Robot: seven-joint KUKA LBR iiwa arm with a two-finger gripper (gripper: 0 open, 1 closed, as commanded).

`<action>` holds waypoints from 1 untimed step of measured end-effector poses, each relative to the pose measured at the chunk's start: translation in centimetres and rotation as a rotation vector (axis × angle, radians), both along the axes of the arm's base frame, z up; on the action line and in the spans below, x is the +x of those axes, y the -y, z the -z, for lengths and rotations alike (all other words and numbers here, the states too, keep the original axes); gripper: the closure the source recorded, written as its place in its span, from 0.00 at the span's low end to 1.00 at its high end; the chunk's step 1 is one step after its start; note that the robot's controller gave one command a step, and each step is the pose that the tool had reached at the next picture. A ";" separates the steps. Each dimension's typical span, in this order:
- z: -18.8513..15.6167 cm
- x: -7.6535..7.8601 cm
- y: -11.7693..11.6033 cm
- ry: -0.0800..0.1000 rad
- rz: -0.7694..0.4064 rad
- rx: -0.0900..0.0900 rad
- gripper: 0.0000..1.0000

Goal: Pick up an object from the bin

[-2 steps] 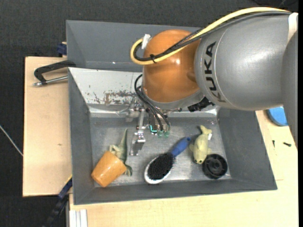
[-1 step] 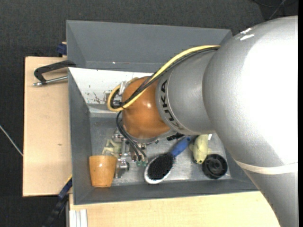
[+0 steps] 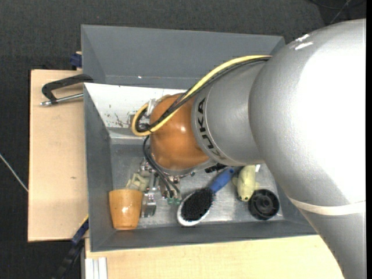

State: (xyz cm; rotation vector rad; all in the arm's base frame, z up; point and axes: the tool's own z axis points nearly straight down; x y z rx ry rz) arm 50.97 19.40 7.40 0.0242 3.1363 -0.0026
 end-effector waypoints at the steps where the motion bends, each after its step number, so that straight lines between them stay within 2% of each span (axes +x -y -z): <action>1: -21.1 0.3 1.7 0.008 -0.292 0.004 1.00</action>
Offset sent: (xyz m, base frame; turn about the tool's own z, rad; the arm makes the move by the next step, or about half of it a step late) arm 0.0012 -0.0181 0.2057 -0.2918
